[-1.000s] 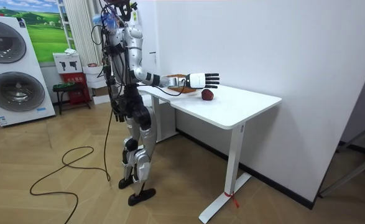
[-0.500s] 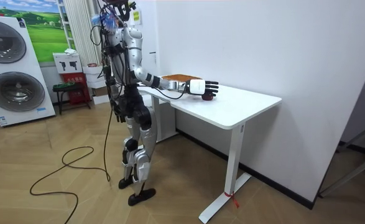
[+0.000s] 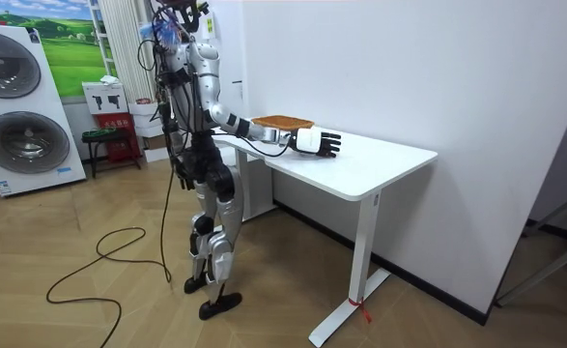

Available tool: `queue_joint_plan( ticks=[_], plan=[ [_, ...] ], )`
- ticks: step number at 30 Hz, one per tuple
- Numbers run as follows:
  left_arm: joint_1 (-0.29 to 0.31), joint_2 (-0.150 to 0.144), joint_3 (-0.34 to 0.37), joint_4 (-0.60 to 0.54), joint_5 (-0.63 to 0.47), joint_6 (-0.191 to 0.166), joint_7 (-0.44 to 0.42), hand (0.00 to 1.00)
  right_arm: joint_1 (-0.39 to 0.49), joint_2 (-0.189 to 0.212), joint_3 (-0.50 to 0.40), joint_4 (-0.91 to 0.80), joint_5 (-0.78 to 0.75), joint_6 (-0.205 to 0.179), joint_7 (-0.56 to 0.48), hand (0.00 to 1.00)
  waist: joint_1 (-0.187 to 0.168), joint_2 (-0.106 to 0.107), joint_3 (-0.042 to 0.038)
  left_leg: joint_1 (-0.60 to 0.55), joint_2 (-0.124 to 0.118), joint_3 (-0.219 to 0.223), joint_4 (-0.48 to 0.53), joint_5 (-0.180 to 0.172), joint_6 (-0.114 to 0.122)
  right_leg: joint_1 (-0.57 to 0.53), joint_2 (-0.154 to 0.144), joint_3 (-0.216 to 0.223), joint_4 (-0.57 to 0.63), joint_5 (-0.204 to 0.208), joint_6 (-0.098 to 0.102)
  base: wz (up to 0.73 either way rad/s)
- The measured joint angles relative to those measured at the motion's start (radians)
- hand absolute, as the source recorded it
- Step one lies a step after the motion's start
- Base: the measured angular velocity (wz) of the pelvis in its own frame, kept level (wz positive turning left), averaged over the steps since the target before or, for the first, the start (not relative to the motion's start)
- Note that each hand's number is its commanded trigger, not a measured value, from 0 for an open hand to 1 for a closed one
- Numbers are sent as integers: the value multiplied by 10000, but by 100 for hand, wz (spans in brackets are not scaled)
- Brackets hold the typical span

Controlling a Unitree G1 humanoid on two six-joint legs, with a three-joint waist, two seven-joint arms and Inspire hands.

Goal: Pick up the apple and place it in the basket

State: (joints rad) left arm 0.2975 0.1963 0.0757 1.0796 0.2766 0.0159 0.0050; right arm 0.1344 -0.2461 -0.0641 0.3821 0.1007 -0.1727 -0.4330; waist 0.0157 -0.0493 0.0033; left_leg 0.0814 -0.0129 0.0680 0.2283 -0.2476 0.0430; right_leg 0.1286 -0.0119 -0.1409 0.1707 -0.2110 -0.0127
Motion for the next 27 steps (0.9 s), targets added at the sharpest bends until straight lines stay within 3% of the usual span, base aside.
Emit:
queue_joint_plan(
  ticks=[2, 3, 4, 6, 13, 16, 27],
  plan=[
    [8, 50, 6, 5, -1, 6, -57, 0, -104, -62, -12, 87, 22, 0, 29, 0, 23, -67, 5, -11, 1, -3, 5, 1, 2, -24, -1, -8, 2, 1, 2, 0],
    [7, 89, 8, 6, -1, 6, -123, 0, -226, -141, -12, 266, 84, 0, 98, 31, 41, -113, -1, -14, 1, -4, 9, 1, 2, -70, 0, -6, 0, 2, 3, 0],
    [3, 104, 8, 6, -1, 6, -145, 0, -288, -186, -12, 375, 92, 0, 104, 82, 43, -127, 3, -12, 2, -4, 10, 1, 2, -76, 1, -6, 0, 2, 3, 0],
    [5, 120, 8, 8, 2, 7, -180, 0, -401, -341, -12, 506, 122, 0, 103, 100, 130, -176, 4, -57, 2, -10, 4, 0, 3, -78, 1, -11, 0, 3, 6, 0],
    [44, 128, 36, 0, 151, 124, -213, 0, -491, -416, -123, 784, 67, 108, 214, 100, 178, -222, -22, -68, -13, -36, 1, 1, 1, -74, 3, -52, -1, 3, 6, 0],
    [43, 129, 108, 0, 215, 237, -216, 0, -500, -659, -201, 826, 40, 239, 444, 100, 178, -257, -40, -56, -5, -47, -3, 1, 1, -56, 3, -54, -2, 3, 6, 0],
    [19, 154, 206, 10, 206, 273, -245, 0, -554, -685, -193, 1173, -112, 352, 752, 100, 176, -363, -9, -71, -3, -147, 75, 1, 2, -17, -13, -136, 18, 4, 6, 2]
  ],
)
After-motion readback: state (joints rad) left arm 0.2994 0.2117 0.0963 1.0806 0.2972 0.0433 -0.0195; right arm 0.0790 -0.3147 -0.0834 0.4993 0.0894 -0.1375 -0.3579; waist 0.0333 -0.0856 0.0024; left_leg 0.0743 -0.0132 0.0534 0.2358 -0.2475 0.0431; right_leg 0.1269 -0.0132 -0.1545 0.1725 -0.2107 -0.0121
